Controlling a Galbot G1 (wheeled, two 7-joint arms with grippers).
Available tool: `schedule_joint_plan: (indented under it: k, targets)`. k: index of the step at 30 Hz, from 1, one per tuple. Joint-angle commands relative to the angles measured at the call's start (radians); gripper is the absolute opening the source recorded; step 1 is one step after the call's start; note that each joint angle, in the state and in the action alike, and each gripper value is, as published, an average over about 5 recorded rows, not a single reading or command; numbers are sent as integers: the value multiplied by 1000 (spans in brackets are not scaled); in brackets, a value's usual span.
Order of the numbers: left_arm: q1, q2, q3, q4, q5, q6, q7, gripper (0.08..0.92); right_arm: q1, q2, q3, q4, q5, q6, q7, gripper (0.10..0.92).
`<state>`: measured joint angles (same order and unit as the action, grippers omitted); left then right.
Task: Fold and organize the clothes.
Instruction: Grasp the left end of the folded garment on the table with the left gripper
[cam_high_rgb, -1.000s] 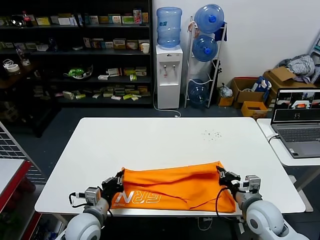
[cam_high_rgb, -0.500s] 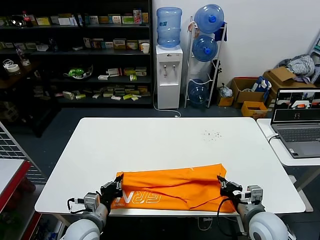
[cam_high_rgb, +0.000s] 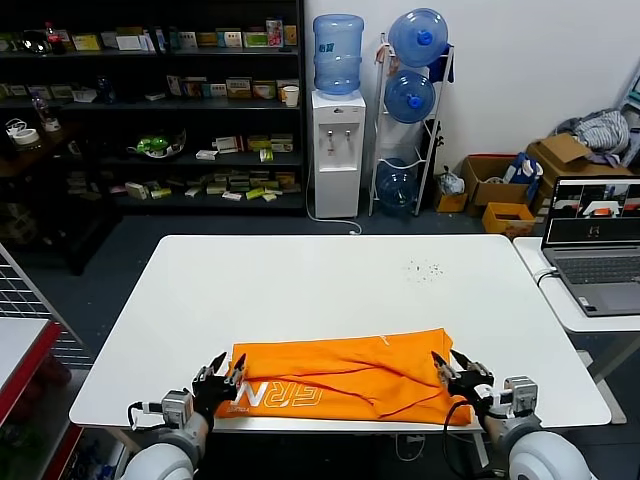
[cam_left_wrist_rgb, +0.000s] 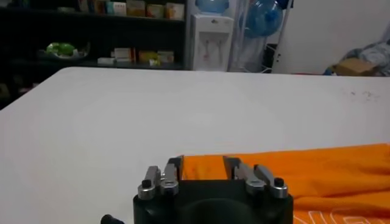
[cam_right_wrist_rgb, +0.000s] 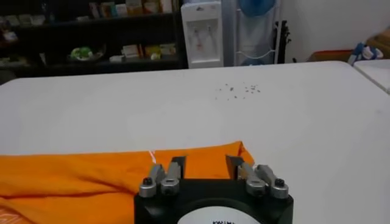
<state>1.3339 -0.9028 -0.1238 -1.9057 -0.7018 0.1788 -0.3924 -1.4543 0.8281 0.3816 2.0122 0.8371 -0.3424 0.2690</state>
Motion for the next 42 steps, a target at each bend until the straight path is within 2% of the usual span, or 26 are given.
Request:
schedule_joint_plan:
  k: [1, 6, 9, 13, 16, 37, 42]
  targets:
    - [24, -18, -1, 27, 6, -2, 5, 582, -58, 3, 68, 31, -21, 15, -20, 605]
    - [17, -39, 6, 58, 4, -3, 11, 728, -81, 12, 84, 41, -31, 16, -21, 749]
    - [5, -51, 9, 78, 5, -5, 10, 795, -86, 17, 86, 44, -35, 15, -19, 806]
    - [-2, -57, 15, 95, 11, -9, 8, 821, -88, 19, 87, 48, -36, 14, -16, 821]
    - [-1, -58, 18, 105, 14, -13, 14, 797, -89, 20, 87, 51, -33, 13, -13, 822]
    - [6, -70, 14, 84, 21, -44, 13, 203, -87, 32, 84, 43, -41, 18, -11, 823]
    - [14, -19, -24, 28, 18, -42, 11, 115, -71, 37, 77, 34, -48, 23, -10, 823]
